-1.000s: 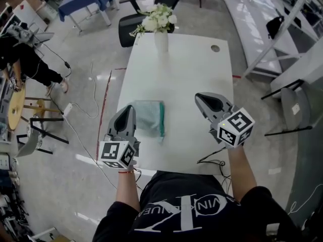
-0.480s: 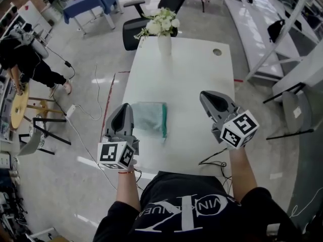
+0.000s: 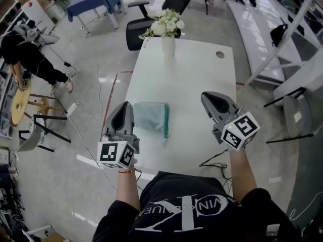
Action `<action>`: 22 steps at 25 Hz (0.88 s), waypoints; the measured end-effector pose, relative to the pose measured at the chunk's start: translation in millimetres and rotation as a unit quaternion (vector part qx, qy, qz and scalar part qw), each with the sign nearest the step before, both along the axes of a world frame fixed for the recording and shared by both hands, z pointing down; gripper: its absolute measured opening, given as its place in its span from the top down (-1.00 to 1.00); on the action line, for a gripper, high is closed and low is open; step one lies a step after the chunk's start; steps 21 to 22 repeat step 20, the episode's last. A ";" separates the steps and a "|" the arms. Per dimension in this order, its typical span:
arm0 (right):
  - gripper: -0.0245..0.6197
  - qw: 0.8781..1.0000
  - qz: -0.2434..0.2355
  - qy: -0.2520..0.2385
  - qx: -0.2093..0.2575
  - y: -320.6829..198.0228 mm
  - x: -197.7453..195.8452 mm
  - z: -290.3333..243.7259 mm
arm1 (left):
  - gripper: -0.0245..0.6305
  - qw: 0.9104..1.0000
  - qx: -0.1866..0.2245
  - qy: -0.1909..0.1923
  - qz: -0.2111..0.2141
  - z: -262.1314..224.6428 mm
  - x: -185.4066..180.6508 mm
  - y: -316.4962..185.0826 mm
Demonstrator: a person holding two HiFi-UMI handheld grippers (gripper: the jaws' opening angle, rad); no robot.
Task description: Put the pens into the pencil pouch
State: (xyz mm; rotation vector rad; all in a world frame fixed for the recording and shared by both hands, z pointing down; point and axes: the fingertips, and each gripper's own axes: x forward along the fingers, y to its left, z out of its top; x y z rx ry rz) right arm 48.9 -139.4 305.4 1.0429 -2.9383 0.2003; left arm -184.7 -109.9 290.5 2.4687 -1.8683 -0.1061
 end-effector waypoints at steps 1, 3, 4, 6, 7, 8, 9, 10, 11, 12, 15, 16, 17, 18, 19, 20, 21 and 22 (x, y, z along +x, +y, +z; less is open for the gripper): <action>0.90 1.000 -0.001 -0.001 0.000 0.1 -0.1 0.0 | 0.92 1.000 0.000 -0.001 -0.001 -0.4 0.0 0.1; 0.90 1.000 -0.002 -0.003 -0.001 0.9 0.1 -0.3 | 0.92 1.000 0.000 -0.002 -0.001 0.1 0.2 0.5; 0.90 1.000 -0.004 -0.004 -0.001 1.2 0.4 -0.2 | 0.92 1.000 0.001 -0.002 -0.001 0.5 0.4 0.6; 0.90 1.000 -0.005 -0.006 -0.001 1.4 0.8 0.3 | 0.92 1.000 0.003 -0.002 0.000 -0.1 1.0 0.2; 0.90 1.000 -0.006 -0.006 -0.001 1.3 0.9 0.8 | 0.92 1.000 0.003 -0.002 0.000 -0.5 0.9 -0.4; 0.90 1.000 -0.007 -0.007 -0.001 1.0 1.0 1.9 | 0.92 1.000 0.003 -0.001 0.000 -0.4 0.9 -1.1; 0.90 1.000 -0.008 -0.008 0.000 0.7 1.1 3.1 | 0.92 1.000 0.004 0.001 0.001 0.0 0.9 -1.8; 0.90 1.000 -0.008 -0.008 0.000 0.4 1.1 4.3 | 0.92 1.000 0.004 0.002 0.001 0.7 0.9 -2.5; 0.90 1.000 -0.009 -0.008 -0.001 0.3 1.2 5.3 | 0.92 1.000 0.004 0.003 0.001 1.4 0.8 -3.2; 0.90 1.000 -0.009 -0.007 -0.002 0.3 1.2 6.1 | 0.92 1.000 0.004 0.005 0.000 2.0 0.6 -3.8; 0.90 1.000 -0.008 -0.006 -0.005 0.5 1.7 7.0 | 0.92 1.000 0.002 0.007 0.000 2.8 0.6 -4.9; 0.90 1.000 -0.008 -0.006 -0.005 0.4 1.9 7.2 | 0.92 1.000 0.003 0.007 0.001 3.1 1.2 -5.3; 0.90 1.000 -0.008 -0.006 -0.005 0.2 2.3 7.7 | 0.92 1.000 0.003 0.007 0.002 3.5 1.7 -5.6; 0.90 1.000 -0.008 -0.005 -0.004 0.0 2.6 8.2 | 0.92 1.000 0.003 0.007 0.002 3.9 2.2 -6.0; 0.90 1.000 -0.008 -0.004 -0.004 -0.3 3.0 8.8 | 0.92 1.000 0.003 0.007 0.002 4.3 2.6 -6.3; 0.90 1.000 -0.008 -0.003 -0.004 -0.6 3.3 9.3 | 0.92 1.000 0.002 0.007 0.002 4.7 2.9 -6.7; 0.90 1.000 -0.008 -0.003 -0.004 -0.6 3.3 9.3 | 0.92 1.000 0.002 0.007 0.002 4.7 2.9 -6.7; 0.90 1.000 -0.008 -0.003 -0.004 -0.6 3.3 9.3 | 0.92 1.000 0.002 0.007 0.002 4.7 2.9 -6.7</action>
